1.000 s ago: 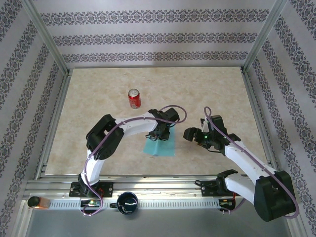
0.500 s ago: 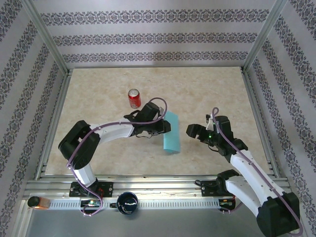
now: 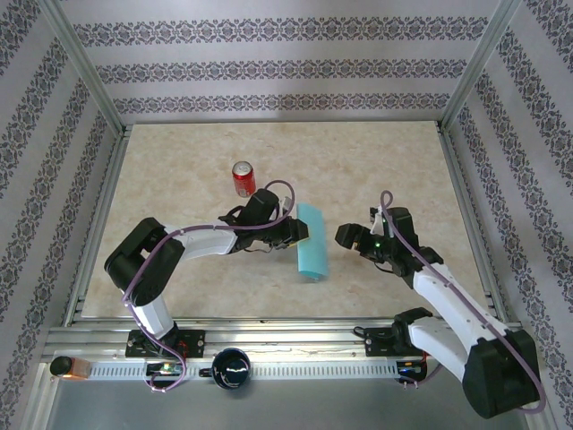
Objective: Fold a paper plane with a square sheet of paper (pick it up from the middle)
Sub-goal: First fold the square sheet of paper in half at the center of the table.
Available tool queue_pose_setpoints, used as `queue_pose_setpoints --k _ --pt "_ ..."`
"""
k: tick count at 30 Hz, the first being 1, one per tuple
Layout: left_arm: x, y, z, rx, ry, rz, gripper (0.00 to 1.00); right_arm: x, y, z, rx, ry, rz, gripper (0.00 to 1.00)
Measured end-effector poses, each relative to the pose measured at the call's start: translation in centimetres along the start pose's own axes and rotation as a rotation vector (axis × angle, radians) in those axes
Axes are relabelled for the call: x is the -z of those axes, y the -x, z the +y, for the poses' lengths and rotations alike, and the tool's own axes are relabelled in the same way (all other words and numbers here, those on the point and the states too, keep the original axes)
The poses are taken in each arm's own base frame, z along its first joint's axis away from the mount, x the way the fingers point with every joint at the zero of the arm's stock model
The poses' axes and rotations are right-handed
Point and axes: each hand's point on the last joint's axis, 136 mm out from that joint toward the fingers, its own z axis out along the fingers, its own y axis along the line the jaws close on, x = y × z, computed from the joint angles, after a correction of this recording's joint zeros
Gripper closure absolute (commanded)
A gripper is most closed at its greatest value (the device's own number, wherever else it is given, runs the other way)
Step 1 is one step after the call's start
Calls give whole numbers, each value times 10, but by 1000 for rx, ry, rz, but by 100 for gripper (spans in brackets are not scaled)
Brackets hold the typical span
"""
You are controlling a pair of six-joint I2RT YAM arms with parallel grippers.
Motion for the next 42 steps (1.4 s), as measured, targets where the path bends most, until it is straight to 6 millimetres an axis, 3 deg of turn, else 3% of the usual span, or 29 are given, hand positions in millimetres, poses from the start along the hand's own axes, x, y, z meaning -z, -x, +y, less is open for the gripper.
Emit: queue_pose_setpoints --k 10,20,42 --pt "1 -1 13 30 47 3 69 -18 25 27 12 15 97 22" --pt "2 -6 22 64 90 19 69 -40 14 27 1 34 187 22" --pt "5 -7 29 67 112 8 66 -31 12 37 40 59 177 25"
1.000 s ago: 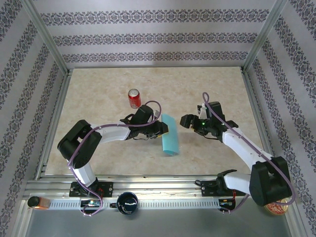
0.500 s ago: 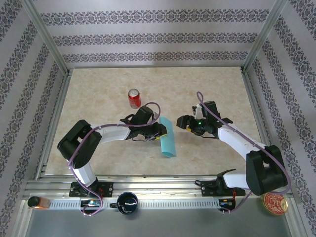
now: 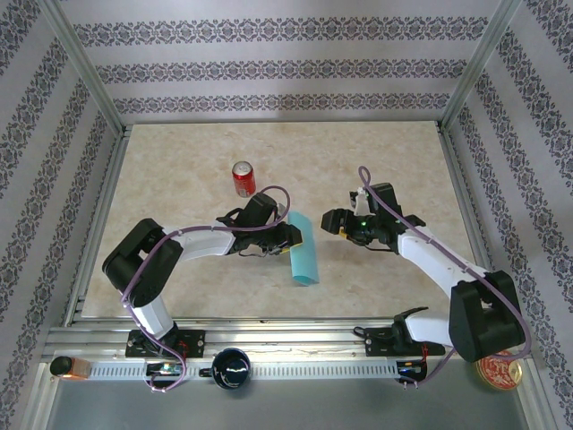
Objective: Fold a paper plane with a square sheet of paper (pick it up from the middle)
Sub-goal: First fold the square sheet of paper in half at the center of the table.
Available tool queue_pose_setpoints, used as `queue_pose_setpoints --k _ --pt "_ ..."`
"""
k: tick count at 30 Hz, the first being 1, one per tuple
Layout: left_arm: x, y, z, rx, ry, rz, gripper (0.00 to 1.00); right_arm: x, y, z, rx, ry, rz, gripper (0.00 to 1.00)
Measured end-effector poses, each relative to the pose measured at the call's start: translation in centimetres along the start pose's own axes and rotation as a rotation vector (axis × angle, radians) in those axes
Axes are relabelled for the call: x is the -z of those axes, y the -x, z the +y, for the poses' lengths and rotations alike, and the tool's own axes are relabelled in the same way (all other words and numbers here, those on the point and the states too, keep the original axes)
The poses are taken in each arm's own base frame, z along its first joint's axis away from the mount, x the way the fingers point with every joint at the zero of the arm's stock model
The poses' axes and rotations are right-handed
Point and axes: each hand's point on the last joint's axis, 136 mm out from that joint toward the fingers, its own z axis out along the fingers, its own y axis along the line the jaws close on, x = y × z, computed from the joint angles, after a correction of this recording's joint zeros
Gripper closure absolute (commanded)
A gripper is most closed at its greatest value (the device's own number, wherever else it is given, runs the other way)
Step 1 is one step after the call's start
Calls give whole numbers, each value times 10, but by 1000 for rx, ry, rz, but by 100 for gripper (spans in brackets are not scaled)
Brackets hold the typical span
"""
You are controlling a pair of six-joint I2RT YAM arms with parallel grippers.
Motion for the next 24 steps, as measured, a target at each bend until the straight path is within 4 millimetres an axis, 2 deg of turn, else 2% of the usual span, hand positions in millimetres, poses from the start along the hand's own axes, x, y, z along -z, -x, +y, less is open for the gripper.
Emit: queue_pose_setpoints --k 6,13,24 --pt "-3 -2 7 -34 21 11 66 0 -11 6 13 8 16 26" --pt "-10 5 26 -37 63 15 64 -3 -22 -7 -17 -23 33 25" --pt "-5 16 29 -87 112 -2 52 -7 -31 -10 -34 -39 51 25"
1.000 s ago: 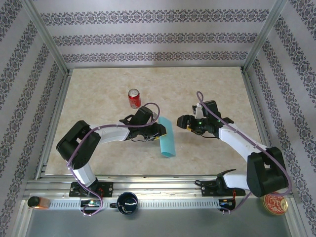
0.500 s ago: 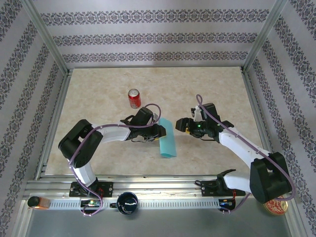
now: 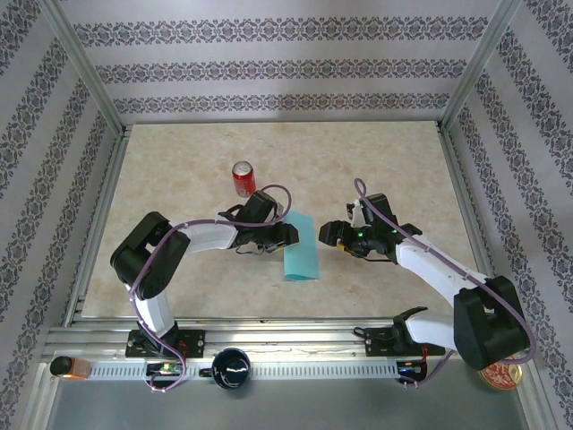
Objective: Fold a paper plane with a square sheet of paper (pick it up from the middle)
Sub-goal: First fold the square sheet of paper in half at the center of the table.
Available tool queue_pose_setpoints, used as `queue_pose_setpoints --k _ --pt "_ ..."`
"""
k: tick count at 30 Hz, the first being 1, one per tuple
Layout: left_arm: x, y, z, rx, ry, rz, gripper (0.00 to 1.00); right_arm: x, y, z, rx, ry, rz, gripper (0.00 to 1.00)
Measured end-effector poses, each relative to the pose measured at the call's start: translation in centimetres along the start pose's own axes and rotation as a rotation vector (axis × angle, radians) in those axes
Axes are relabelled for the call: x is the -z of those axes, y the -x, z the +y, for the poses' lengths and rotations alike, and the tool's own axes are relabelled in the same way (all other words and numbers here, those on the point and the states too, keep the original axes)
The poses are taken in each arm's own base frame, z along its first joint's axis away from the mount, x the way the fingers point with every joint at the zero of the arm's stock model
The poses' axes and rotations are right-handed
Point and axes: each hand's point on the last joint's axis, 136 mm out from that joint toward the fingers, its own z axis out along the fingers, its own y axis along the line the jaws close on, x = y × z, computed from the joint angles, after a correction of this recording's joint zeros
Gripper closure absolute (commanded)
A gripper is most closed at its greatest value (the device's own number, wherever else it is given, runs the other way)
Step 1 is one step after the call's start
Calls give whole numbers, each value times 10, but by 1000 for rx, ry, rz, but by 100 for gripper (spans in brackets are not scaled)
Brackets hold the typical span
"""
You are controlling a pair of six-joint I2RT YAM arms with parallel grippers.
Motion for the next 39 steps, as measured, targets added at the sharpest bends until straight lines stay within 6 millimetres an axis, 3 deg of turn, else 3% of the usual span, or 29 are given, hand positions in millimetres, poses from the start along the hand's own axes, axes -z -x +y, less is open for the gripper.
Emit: queue_pose_setpoints --k 11,18,26,32,39 --pt "5 0 19 -35 127 0 45 -5 -7 1 9 -8 24 25" --pt "10 -2 31 -57 198 7 51 -13 -10 -2 1 -25 50 25" --pt "25 2 25 -85 211 -22 53 -16 -11 0 -5 -21 54 25" --pt "28 3 33 -79 244 -25 54 -19 -13 2 -1 -18 63 26" --pt "30 2 39 -78 277 -25 55 -22 -15 6 7 -9 66 35"
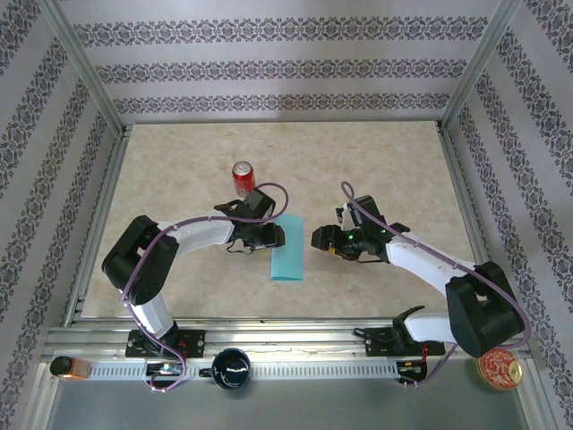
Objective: Fold a paper plane with a square sheet of paper (pick it up from the middle)
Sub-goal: First fold the square sheet of paper in half at the center of the table, then hold the square sheet of paper at the center of the table.
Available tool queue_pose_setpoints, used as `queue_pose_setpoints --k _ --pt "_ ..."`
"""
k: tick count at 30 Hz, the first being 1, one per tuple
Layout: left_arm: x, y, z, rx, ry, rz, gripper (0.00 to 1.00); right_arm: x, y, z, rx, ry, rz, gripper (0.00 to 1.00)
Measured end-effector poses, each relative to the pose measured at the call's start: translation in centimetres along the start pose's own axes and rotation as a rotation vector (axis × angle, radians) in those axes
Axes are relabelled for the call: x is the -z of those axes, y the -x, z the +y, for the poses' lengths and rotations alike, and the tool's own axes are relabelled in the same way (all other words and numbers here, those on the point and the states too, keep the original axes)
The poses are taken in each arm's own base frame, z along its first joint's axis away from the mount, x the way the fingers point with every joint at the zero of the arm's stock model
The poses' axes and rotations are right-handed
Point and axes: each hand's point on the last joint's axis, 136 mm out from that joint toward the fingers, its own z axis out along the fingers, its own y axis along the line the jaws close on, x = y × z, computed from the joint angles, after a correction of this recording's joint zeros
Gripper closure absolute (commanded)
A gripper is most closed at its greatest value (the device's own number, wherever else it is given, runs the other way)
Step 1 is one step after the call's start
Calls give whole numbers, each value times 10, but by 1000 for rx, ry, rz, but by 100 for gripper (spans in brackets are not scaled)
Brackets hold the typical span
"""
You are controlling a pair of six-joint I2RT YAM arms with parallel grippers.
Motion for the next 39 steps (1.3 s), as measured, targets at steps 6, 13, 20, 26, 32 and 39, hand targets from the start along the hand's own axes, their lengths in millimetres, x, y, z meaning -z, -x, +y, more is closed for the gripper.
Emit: queue_pose_setpoints --k 6,13,20,26,32,39 --pt "3 1 3 -13 26 1 55 -4 -2 2 2 3 9 35" --pt "2 1 3 -19 34 6 55 -8 -1 4 3 11 8 51" --pt "-2 2 4 -23 40 15 55 -22 -3 15 -2 68 40 79" --pt "-2 1 4 -29 44 19 54 -43 -4 24 -16 127 75 90" --pt "-1 0 4 -36 44 24 54 -63 -13 26 -18 122 132 91" --pt "-1 0 3 -36 39 29 54 -74 -15 18 -22 90 147 92"
